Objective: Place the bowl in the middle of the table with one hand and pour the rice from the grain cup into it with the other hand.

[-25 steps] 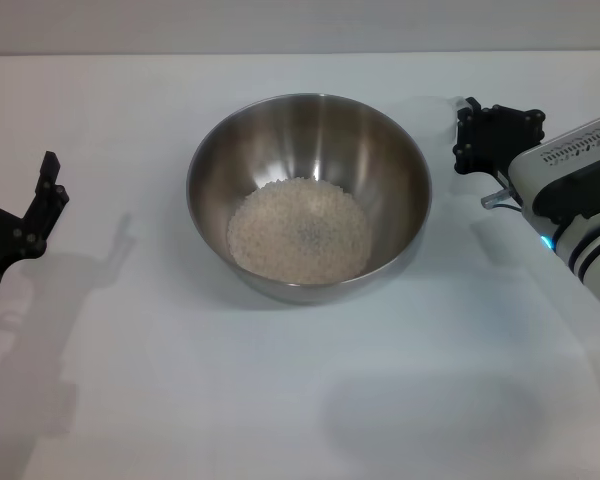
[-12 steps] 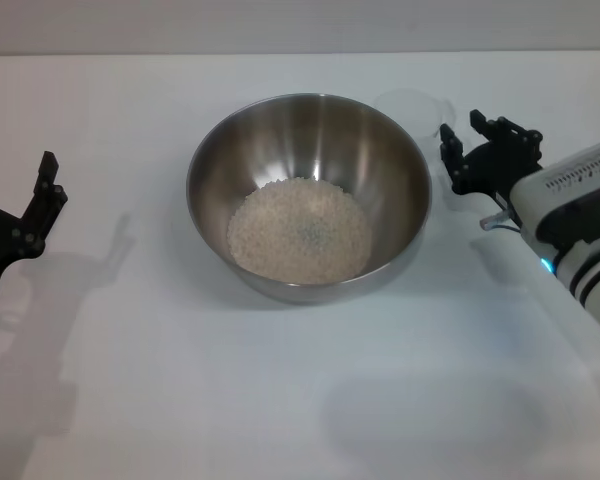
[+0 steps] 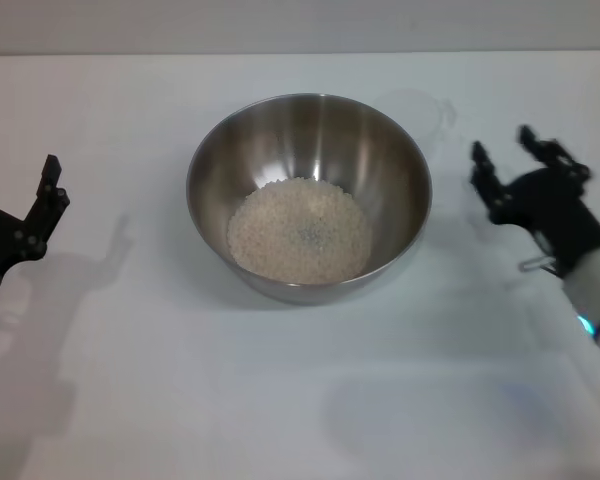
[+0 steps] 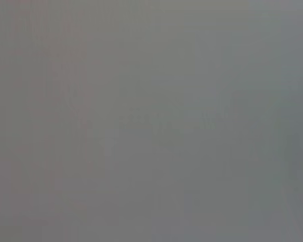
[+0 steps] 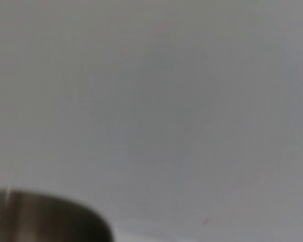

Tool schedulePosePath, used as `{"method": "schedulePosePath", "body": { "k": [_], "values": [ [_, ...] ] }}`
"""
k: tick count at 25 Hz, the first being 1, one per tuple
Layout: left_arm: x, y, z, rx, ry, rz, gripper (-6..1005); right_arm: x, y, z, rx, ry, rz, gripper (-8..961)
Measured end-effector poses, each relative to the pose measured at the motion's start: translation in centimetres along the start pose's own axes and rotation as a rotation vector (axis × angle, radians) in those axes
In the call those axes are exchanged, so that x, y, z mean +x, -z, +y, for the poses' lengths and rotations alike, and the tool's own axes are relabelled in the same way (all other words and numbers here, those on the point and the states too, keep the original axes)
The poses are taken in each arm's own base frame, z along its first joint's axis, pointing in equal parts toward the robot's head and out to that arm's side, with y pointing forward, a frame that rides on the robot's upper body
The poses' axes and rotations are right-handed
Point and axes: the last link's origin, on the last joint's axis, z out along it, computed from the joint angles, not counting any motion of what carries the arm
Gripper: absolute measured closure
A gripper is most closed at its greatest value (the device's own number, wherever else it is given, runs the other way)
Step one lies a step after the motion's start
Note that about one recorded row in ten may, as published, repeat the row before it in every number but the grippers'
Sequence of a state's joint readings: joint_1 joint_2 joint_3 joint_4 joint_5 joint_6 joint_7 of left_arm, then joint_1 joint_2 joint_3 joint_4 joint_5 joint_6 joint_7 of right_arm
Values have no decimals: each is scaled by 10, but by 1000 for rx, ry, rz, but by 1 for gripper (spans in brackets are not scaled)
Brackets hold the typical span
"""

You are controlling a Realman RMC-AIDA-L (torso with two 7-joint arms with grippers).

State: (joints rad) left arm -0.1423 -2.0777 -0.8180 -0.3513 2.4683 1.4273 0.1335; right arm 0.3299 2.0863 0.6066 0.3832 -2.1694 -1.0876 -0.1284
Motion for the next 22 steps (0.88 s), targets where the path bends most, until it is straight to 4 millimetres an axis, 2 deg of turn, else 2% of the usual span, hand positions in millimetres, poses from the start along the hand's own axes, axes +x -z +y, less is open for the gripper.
{"method": "schedulePosePath", "body": {
  "k": [6,13,16,22],
  "values": [
    [-6,8,-9,8,41,-30,153,-22,58,-20,147,-16,-267,313],
    [-16,11,-24,26,135,-81,153,-31,75,-34,194,36,-361,192],
    [-16,13,-29,75,139,-82,153,-35,77,-37,210,42,-395,192],
    [-16,19,-33,103,151,-81,153,-37,80,-54,364,8,-411,193]
  ]
}}
